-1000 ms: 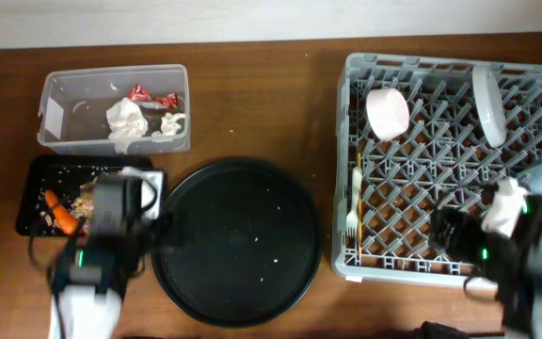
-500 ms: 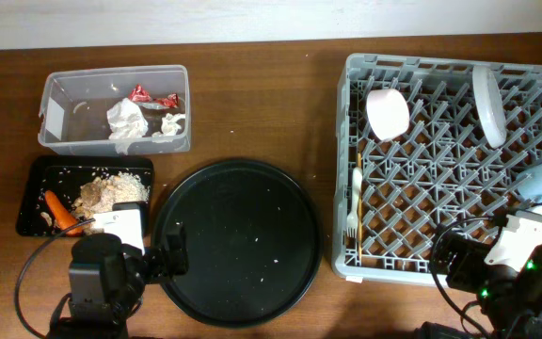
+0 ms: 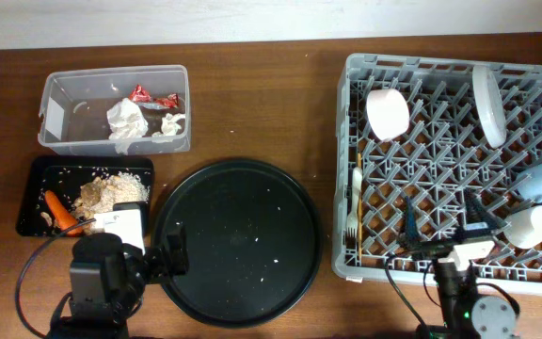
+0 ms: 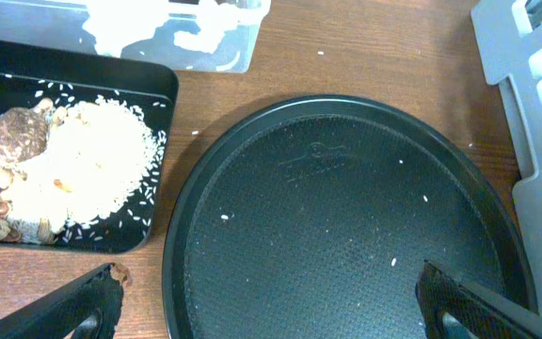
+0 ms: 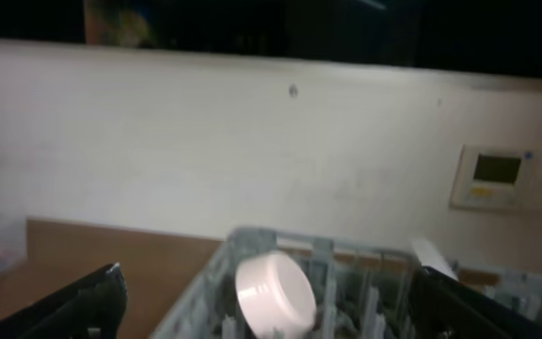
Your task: Sort waste into correct bins and load items into the dishwasher rack
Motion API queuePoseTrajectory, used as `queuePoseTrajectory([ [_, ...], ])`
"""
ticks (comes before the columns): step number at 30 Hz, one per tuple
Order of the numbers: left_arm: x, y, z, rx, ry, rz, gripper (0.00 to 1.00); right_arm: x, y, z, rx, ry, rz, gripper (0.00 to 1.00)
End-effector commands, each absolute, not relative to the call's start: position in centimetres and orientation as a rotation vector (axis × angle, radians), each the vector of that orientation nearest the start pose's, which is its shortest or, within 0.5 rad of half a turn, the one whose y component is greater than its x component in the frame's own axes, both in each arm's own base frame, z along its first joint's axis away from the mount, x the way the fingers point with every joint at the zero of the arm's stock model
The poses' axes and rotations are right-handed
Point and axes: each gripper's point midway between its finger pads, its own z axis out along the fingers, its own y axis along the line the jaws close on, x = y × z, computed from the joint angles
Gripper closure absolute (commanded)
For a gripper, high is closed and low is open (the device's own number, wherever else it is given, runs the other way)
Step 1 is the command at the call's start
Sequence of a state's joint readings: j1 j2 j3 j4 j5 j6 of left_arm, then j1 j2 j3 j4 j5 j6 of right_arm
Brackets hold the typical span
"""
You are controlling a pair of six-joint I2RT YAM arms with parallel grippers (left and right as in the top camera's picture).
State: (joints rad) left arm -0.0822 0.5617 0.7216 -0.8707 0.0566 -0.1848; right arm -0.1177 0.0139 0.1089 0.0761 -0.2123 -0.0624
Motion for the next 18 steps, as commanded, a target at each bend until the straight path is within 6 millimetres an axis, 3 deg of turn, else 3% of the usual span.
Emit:
queuePoseTrajectory([
  [1,21.3,-2.8,19.3,-0.099,2.282,-0.219,0.01,24.2,1.1,20.8,-0.192,1.449,-0.03,0.02],
  [2,21.3,-2.8,19.3,-0.099,2.282,-0.219,0.01,24.5,1.1,17.8,-0.193,1.546,-0.022,0.02],
  [4,21.3,-2.8,19.3,-0.099,2.282,-0.219,0.01,24.5,1.1,16.0,-0.197,1.619,-0.017,0.02],
  [18,21.3,-2.8,19.3,-0.099,2.282,-0.219,0.01,24.5,1.1,16.0,-0.197,1.618,-0.017,0.02],
])
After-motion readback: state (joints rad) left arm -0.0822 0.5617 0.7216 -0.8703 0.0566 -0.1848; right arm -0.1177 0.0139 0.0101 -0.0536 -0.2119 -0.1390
